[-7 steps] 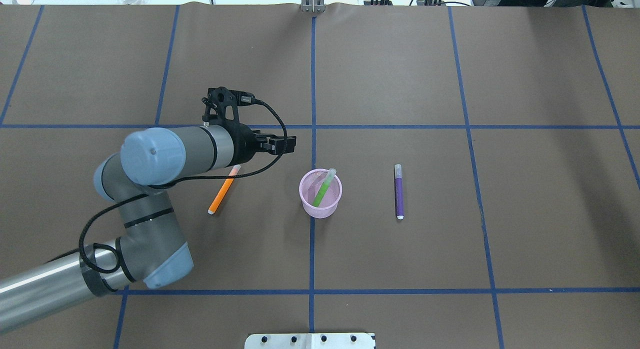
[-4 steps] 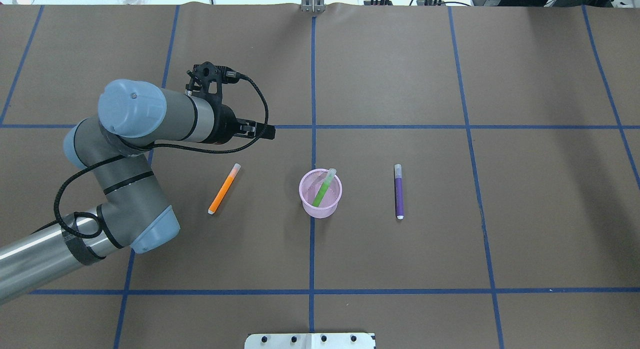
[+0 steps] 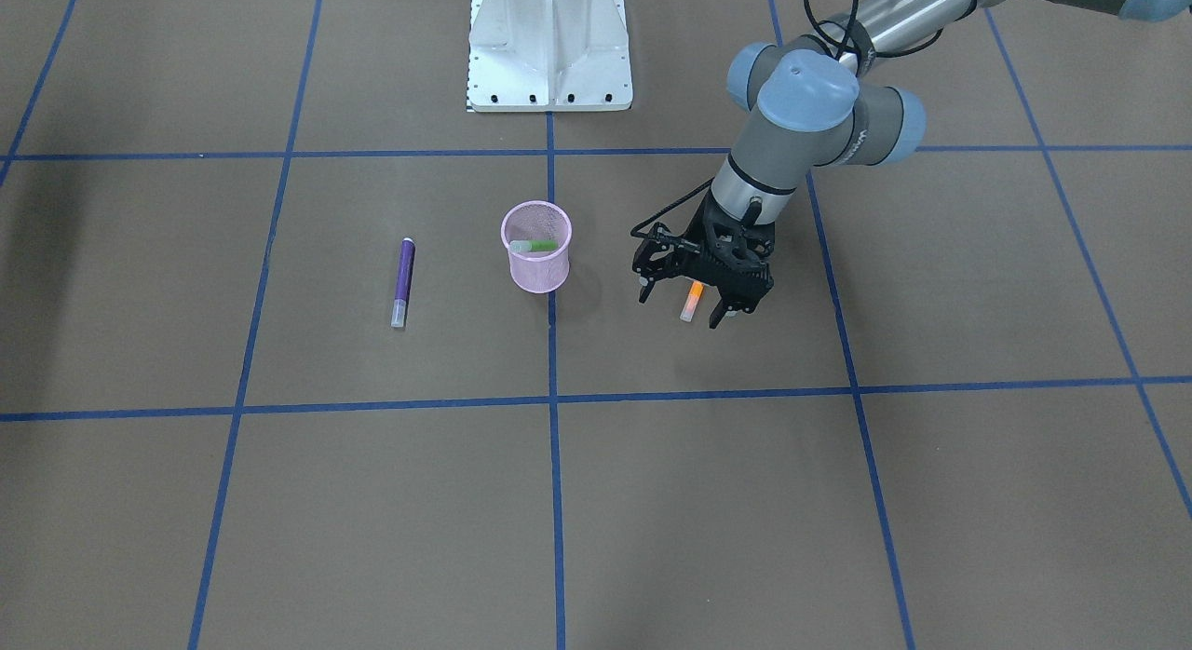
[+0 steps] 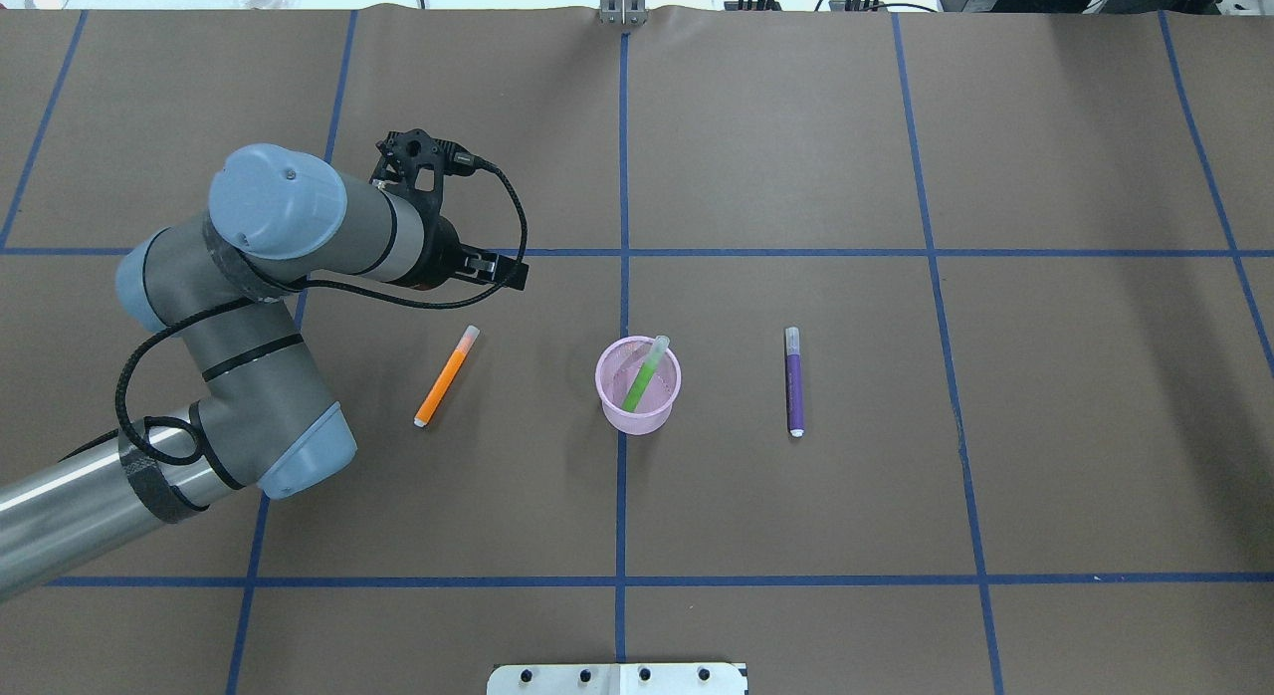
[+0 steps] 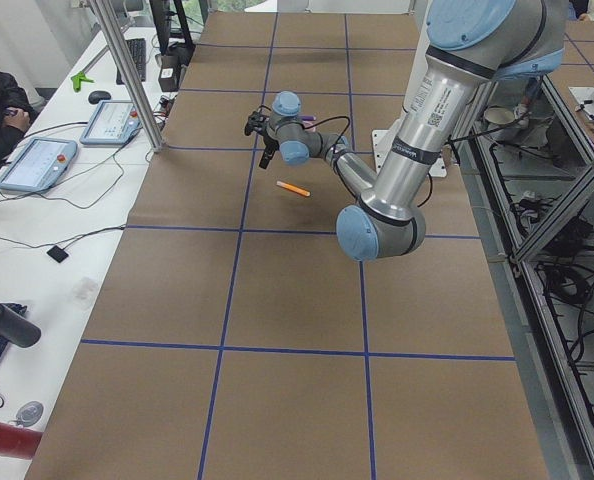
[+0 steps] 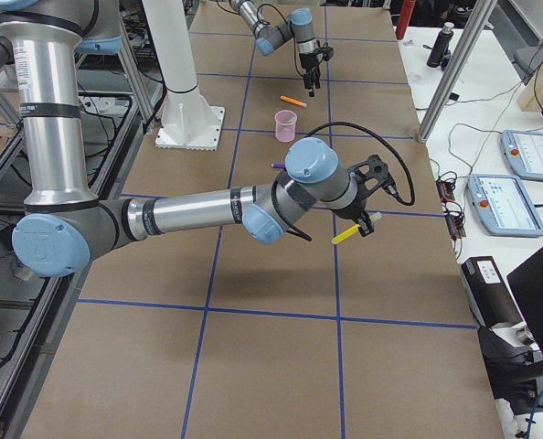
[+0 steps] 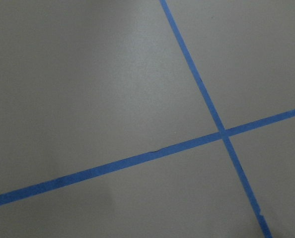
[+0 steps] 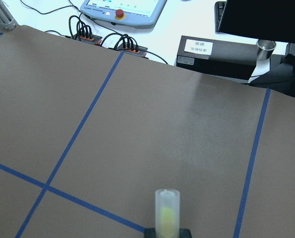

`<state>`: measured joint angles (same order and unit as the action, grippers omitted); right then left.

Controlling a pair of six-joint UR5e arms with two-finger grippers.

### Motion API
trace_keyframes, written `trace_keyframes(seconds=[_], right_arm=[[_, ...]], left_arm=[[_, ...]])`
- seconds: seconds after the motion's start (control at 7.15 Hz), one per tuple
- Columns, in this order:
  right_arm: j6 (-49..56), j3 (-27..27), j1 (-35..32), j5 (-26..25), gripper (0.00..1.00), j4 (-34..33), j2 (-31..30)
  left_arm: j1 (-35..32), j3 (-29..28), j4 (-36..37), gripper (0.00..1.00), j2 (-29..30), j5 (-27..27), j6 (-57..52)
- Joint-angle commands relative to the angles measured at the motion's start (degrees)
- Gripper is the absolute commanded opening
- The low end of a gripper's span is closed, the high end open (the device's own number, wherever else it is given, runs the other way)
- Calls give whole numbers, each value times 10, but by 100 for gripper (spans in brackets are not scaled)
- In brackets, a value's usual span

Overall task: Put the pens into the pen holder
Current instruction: 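Grasp the orange marker with the left gripper while the right lifts the highlighter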

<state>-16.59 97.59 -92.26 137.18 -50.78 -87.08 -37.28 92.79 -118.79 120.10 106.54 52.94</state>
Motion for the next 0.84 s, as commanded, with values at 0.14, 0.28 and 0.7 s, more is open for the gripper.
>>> trace_keyframes(seconds=[0.14,0.28,0.7], right_arm=[[-116,-31,17,-12,0,141,-1],[-143,-32,27,-12,0,169,-1],[-169,-35,64,-11,0,210,-1]], left_arm=[[5,-8,60,98,-2,5,-52],[6,-15,60,98,-3,21,-57],[14,-23,60,98,-3,26,-57]])
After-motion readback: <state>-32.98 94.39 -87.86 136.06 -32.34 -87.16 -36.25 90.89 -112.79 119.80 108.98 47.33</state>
